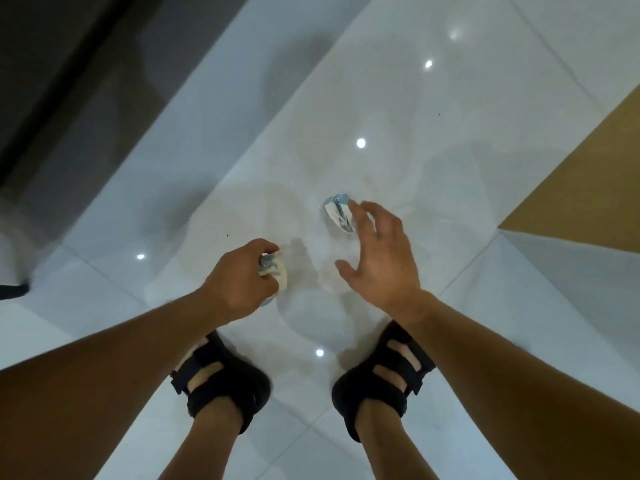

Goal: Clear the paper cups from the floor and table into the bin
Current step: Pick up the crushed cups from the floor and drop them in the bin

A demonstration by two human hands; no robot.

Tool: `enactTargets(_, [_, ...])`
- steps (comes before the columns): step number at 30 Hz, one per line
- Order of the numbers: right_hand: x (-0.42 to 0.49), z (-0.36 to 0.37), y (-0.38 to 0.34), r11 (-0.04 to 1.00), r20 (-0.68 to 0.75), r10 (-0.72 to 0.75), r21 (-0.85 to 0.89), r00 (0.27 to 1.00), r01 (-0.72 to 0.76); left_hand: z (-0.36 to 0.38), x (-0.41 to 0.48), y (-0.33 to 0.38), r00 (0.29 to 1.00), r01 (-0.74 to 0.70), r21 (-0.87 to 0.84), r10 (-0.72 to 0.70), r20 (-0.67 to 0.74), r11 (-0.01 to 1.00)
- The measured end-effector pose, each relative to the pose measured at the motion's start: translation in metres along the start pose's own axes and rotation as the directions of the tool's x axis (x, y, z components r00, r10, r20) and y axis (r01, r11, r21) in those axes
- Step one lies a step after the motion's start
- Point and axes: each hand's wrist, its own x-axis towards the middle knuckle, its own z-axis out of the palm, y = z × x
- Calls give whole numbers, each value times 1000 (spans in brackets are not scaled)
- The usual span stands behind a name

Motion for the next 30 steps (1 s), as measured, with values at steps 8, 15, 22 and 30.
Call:
enactTargets(8, [65, 36, -3, 990, 177, 113, -101, 978, -96, 0, 4, -44, 1000, 12, 98, -11, -13, 995])
enactTargets(15, [29, -3, -53, 996, 252, 84, -44, 964, -76, -32, -37, -14, 998, -14, 93, 19, -51, 996])
enactTargets(22, [-9, -149, -159, 1000, 196, -22, 1, 980, 22, -135, -137, 66, 974, -99, 139, 125, -188, 985])
enactTargets(30, [-62, -318, -282, 979, 193, -166, -86, 967, 185, -238, -315, 130, 927, -79, 119, 116, -357, 990])
